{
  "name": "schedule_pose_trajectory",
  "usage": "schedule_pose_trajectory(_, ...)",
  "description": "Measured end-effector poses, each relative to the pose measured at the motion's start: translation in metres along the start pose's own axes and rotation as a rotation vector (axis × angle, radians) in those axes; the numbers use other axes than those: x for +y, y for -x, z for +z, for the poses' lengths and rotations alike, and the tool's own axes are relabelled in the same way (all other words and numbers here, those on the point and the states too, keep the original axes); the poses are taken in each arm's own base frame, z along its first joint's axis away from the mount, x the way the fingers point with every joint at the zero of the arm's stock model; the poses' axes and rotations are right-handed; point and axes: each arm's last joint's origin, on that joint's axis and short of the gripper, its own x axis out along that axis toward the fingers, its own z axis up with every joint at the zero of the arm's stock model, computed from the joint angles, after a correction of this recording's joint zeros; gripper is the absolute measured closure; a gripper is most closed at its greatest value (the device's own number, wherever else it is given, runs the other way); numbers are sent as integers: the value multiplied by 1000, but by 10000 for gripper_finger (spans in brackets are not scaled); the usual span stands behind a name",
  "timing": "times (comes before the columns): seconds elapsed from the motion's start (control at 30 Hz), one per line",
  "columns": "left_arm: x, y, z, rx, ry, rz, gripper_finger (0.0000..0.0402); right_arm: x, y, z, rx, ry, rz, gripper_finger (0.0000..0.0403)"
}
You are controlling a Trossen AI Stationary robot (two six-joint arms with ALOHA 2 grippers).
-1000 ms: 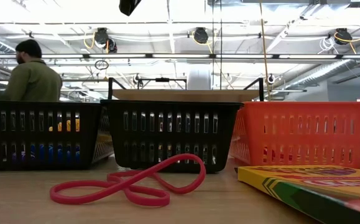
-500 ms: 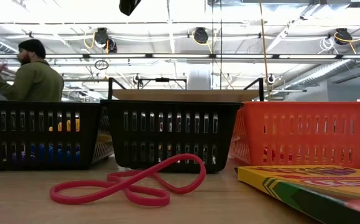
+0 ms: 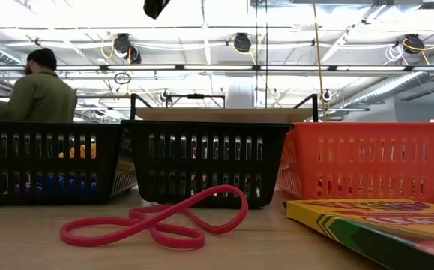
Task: Pick & Place Office Desk Supplies
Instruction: Put the orange spring keychain into the left black bin
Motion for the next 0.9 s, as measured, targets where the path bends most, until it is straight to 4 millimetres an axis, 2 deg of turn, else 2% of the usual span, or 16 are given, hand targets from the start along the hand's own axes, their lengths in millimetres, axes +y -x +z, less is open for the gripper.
schedule_pose_trajectory(0.3, 0, 0, 0, 0, 0, -1, 259, 7, 0, 3, -22, 41, 82, 387)
schedule_pose_trajectory(0.4, -1, 1, 0, 1, -1, -3, 258, 7, 0, 3, -22, 43, 82, 400)
schedule_pose_trajectory(0.9, -2, 1, -1, 31, 2, -52, 259, 7, 0, 5, -50, 28, 67, 331)
